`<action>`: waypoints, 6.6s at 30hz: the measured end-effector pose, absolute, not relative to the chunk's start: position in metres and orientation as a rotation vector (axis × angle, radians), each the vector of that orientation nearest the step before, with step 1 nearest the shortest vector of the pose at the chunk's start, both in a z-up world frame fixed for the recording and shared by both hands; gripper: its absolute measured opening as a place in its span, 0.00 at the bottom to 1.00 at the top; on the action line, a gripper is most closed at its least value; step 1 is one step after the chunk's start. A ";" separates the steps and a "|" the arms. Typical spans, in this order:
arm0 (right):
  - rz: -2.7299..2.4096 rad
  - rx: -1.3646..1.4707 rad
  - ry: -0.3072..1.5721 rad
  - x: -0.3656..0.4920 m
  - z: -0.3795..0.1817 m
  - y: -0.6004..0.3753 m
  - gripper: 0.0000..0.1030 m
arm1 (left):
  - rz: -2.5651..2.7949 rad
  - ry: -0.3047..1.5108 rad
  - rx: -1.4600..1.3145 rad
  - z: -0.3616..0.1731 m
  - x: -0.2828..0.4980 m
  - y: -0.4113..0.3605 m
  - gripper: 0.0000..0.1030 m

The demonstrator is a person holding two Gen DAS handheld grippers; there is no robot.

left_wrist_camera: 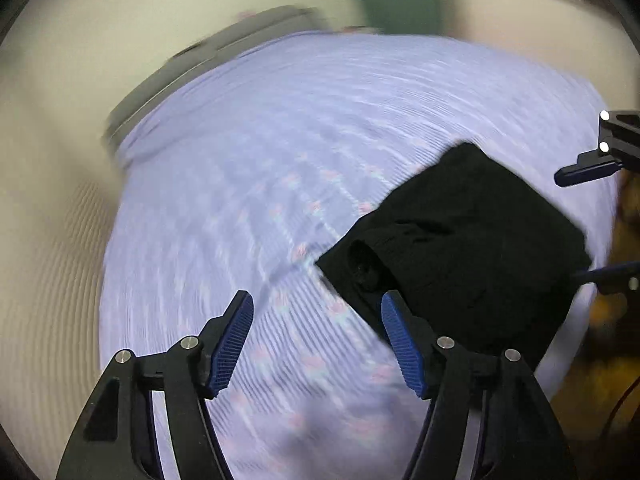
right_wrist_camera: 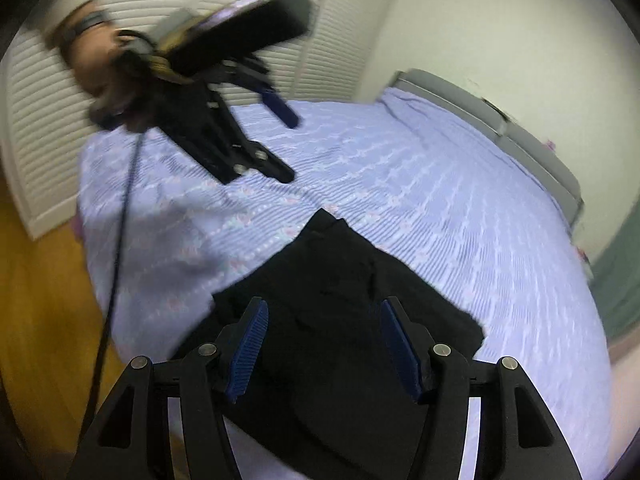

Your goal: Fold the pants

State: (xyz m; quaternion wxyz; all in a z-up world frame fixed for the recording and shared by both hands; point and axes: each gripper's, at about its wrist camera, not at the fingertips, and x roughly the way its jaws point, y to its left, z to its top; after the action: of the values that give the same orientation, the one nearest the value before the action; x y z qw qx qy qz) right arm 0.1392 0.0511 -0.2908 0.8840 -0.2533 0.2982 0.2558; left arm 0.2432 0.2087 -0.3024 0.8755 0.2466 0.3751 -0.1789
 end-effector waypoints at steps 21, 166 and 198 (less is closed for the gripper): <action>1.096 -0.764 0.568 0.290 -0.283 0.035 0.58 | 0.578 0.859 -0.391 -0.363 0.166 0.146 0.68; 0.916 0.455 1.143 0.276 -0.273 -0.098 0.09 | -0.011 0.921 -0.586 -0.292 0.188 0.211 0.23; 0.935 0.606 1.104 0.548 -0.198 0.348 0.09 | -0.054 0.912 -0.403 -0.228 0.494 0.681 0.24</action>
State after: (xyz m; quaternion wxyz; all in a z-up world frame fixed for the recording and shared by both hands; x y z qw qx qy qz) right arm 0.5480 0.3485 -0.1983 0.7079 0.2729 0.4971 0.4210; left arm 0.4940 0.6811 -0.2283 0.8779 -0.1932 0.4374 -0.0258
